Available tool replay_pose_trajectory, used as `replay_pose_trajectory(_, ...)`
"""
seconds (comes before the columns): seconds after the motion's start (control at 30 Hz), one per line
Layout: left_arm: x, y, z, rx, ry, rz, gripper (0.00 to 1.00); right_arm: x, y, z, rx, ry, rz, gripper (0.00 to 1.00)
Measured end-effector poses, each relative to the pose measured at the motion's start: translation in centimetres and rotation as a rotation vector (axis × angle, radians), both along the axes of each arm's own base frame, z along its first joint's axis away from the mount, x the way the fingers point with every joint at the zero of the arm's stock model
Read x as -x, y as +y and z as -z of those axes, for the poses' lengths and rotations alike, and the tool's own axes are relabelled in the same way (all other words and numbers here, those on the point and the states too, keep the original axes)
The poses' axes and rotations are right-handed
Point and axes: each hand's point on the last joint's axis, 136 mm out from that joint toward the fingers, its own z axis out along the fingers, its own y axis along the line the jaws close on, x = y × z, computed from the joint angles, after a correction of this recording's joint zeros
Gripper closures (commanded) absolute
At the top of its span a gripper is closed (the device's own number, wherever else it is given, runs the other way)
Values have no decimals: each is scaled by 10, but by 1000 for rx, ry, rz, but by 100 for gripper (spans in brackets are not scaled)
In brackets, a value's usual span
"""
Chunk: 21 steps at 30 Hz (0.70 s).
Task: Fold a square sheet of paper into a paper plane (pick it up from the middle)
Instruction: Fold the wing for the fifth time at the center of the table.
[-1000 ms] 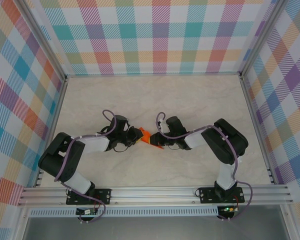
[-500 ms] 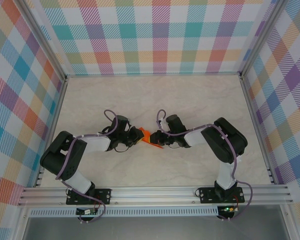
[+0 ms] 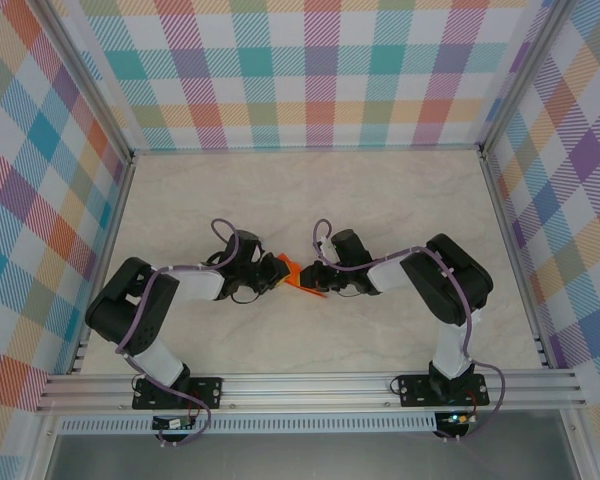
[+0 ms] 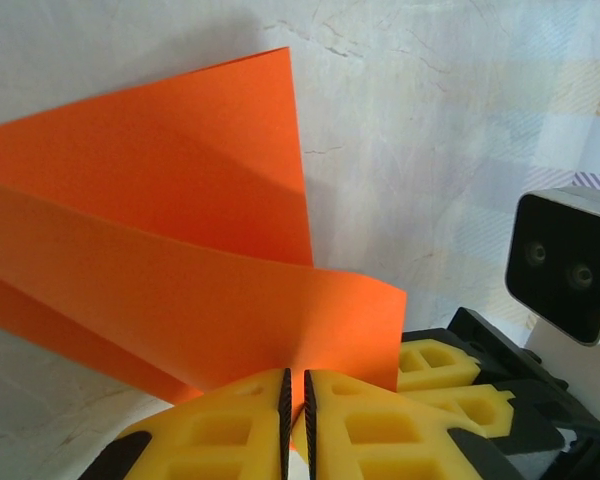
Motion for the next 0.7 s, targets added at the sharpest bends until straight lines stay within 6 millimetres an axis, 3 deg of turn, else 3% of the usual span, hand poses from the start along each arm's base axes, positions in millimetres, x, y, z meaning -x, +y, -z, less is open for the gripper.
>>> replay_pose_trajectory(0.7,0,-3,0,6,-12,9,88,0,1,2,-1,42,4,91)
